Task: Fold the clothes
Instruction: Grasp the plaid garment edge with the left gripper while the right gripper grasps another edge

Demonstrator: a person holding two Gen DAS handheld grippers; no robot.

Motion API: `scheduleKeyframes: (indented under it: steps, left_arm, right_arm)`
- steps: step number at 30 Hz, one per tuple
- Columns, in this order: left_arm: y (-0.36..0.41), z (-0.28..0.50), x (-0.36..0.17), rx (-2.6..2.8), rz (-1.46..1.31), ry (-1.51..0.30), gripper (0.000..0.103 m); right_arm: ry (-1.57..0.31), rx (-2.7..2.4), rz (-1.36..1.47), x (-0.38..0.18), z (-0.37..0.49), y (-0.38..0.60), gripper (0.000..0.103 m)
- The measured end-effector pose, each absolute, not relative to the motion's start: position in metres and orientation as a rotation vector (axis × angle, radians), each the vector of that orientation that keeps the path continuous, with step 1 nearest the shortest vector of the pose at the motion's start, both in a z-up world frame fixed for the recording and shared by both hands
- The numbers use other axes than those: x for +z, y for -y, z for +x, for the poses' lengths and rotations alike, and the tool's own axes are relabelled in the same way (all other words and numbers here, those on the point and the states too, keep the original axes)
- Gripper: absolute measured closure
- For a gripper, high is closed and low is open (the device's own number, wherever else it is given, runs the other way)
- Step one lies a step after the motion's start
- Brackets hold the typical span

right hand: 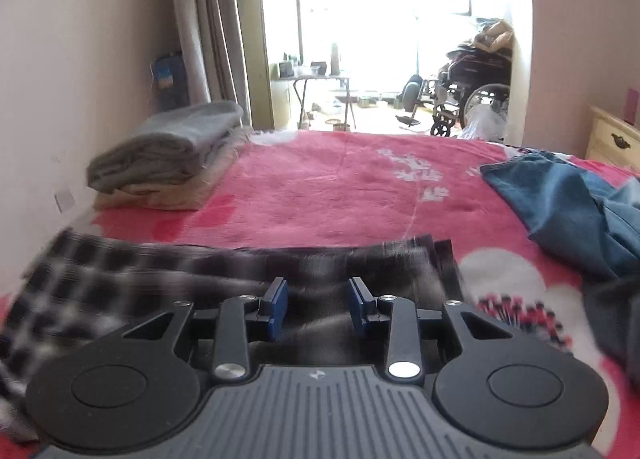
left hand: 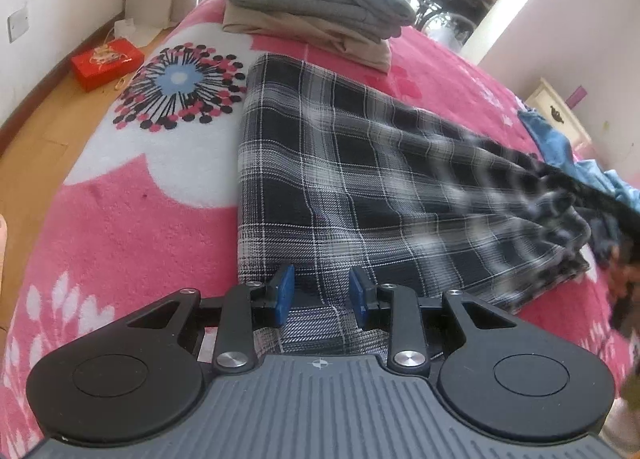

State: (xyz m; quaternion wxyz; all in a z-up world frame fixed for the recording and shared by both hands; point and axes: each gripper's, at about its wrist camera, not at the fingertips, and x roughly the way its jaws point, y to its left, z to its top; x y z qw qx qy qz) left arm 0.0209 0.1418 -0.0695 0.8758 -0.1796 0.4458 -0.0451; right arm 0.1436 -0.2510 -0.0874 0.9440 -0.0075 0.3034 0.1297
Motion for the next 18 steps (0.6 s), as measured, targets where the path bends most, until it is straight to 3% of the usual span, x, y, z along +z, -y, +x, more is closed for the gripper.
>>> scheduleKeyframes:
  steps: [3,5,12,18]
  left_arm:
    - [-0.139,0.019,-0.070,-0.106,-0.355,-0.929,0.073]
    - [-0.139,0.018,-0.071,-0.112,-0.350,-0.925,0.073]
    - [-0.140,0.015,-0.061,-0.126,-0.332,-0.908,0.072]
    - [-0.120,0.001,-0.036,-0.233,-0.216,-0.860,0.067]
  right_arm:
    - [-0.711,0.189,0.016,-0.115,0.182,0.265,0.079]
    - [-0.710,0.187,0.072,-0.123,0.190,0.274,0.081]
    - [-0.663,0.189,0.225,-0.085,0.150,0.287,0.076]
    - [-0.798,0.383,0.434,-0.070,0.080,0.267,0.067]
